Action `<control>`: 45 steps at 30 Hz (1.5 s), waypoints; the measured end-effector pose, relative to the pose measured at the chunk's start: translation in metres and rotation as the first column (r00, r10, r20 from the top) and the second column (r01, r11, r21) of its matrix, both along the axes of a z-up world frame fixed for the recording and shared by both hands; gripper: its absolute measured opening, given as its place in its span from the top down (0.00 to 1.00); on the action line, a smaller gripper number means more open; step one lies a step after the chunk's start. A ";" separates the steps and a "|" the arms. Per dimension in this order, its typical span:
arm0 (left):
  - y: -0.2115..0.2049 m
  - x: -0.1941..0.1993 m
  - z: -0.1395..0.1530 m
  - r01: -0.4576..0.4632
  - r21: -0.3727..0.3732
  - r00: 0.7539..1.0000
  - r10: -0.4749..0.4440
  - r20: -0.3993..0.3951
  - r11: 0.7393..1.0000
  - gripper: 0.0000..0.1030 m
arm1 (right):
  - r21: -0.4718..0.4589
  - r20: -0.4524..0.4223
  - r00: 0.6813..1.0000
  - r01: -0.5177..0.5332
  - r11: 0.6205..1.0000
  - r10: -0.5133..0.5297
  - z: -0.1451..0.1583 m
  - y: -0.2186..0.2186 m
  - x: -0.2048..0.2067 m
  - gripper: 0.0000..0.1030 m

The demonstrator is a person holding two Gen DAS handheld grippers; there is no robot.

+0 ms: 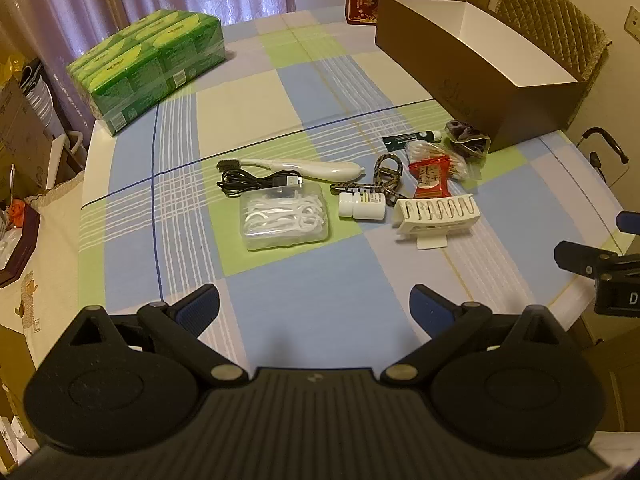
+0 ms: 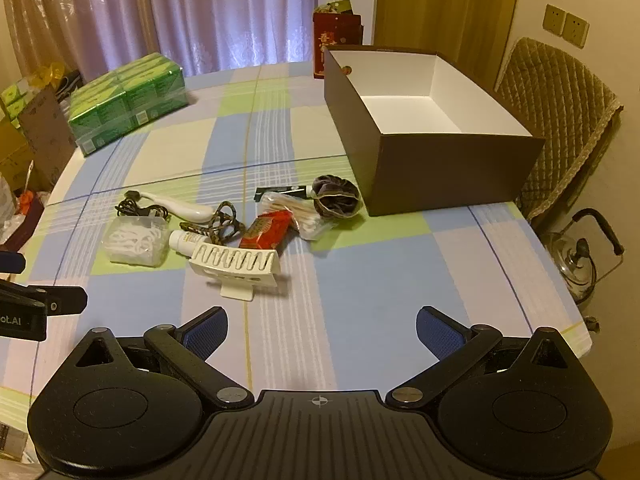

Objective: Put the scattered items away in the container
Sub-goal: 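Reach the left tool toward the clear floss case while the right tool reaches the white holder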

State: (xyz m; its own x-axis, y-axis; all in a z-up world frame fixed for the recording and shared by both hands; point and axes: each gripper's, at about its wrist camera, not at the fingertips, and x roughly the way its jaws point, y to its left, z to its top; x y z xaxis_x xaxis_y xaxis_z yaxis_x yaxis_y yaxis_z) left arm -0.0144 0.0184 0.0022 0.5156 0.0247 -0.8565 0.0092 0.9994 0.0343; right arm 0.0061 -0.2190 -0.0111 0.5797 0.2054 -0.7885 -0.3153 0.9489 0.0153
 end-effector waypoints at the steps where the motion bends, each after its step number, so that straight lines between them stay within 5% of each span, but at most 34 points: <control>1: 0.000 0.001 -0.001 0.001 0.000 1.000 -0.001 -0.003 1.000 0.03 | 0.002 -0.005 1.000 0.002 1.000 -0.002 0.000 0.000 0.001 0.00; 45: 0.026 0.036 -0.029 -0.033 -0.014 0.996 0.032 -0.078 0.999 0.03 | 0.103 -0.111 0.986 -0.115 0.988 0.127 -0.029 0.033 0.048 0.00</control>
